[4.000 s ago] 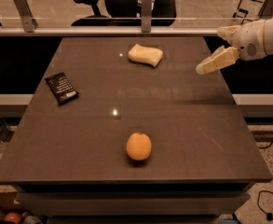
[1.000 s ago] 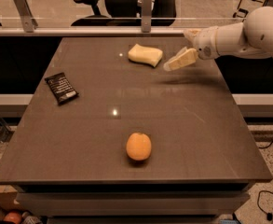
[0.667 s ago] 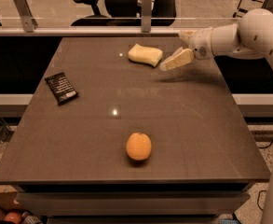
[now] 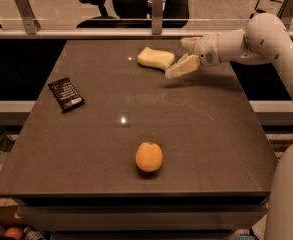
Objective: Move sponge near orange
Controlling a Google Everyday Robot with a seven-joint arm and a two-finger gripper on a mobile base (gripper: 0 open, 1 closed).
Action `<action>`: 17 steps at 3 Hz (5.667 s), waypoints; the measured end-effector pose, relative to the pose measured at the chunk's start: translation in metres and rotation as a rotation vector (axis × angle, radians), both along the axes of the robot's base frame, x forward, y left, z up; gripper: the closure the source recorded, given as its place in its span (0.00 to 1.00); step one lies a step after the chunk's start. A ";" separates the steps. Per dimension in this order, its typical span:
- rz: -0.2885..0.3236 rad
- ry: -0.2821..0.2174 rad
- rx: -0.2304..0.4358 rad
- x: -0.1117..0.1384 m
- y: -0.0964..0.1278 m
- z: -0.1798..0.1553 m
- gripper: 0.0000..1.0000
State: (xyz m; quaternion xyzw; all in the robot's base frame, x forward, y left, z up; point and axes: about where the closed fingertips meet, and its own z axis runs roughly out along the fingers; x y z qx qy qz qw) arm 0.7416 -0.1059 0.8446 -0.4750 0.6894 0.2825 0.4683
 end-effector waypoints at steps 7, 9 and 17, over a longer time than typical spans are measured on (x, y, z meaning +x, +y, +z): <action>-0.074 -0.043 0.008 0.021 0.030 -0.005 0.18; -0.113 -0.035 -0.024 0.019 0.017 -0.011 0.64; -0.142 -0.252 -0.143 -0.081 -0.042 0.139 1.00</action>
Offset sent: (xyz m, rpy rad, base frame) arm -0.0110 0.0157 -0.0091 -0.0844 -0.0394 -0.0876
